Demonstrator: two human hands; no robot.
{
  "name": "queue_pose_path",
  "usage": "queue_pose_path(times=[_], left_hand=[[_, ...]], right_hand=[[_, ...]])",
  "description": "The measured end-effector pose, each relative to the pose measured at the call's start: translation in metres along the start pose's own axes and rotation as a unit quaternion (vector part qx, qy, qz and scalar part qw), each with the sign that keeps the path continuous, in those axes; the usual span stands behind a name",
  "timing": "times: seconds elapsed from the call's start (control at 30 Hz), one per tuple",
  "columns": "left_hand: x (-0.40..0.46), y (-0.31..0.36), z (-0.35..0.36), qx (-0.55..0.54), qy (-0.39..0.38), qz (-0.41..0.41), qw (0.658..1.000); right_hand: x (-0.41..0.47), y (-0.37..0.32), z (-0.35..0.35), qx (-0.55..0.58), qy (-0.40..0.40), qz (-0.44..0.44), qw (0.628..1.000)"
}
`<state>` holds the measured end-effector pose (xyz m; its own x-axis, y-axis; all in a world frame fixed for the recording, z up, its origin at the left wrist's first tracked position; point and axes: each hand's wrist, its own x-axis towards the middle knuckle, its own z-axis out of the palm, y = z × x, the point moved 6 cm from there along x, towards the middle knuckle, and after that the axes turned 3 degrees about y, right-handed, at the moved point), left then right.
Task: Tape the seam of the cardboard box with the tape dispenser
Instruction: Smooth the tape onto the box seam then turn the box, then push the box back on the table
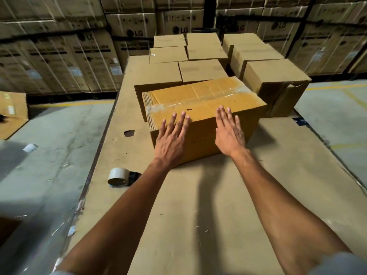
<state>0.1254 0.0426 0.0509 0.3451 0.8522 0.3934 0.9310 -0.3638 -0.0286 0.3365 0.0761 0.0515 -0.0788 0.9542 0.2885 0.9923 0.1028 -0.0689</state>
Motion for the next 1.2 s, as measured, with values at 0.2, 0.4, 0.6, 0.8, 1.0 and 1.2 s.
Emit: queue_pose_path(times=[0.2, 0.4, 0.6, 0.8, 1.0, 1.2], left_hand=[[0.015, 0.01, 0.027, 0.054, -0.024, -0.038, 0.998], [0.041, -0.018, 0.045, 0.046, -0.055, -0.078, 0.994], [0.069, -0.04, 0.054, 0.052, -0.128, -0.091, 0.986], [0.08, -0.05, 0.059, 0.065, -0.147, -0.095, 0.982], [0.058, -0.044, 0.047, -0.013, -0.113, -0.073, 0.991], [-0.025, -0.07, 0.068, -0.027, -0.145, -0.077, 0.986]], right_hand=[[0.017, 0.037, 0.02, -0.021, -0.023, 0.013, 0.999], [0.033, 0.023, 0.037, 0.0, -0.005, -0.001, 1.0], [0.057, 0.016, 0.047, 0.006, -0.007, 0.015, 1.0], [0.068, 0.008, 0.047, -0.004, -0.03, 0.027, 0.999], [0.051, -0.006, 0.042, 0.0, -0.034, 0.013, 0.999], [-0.004, -0.074, 0.067, 0.017, -0.069, -0.055, 0.996]])
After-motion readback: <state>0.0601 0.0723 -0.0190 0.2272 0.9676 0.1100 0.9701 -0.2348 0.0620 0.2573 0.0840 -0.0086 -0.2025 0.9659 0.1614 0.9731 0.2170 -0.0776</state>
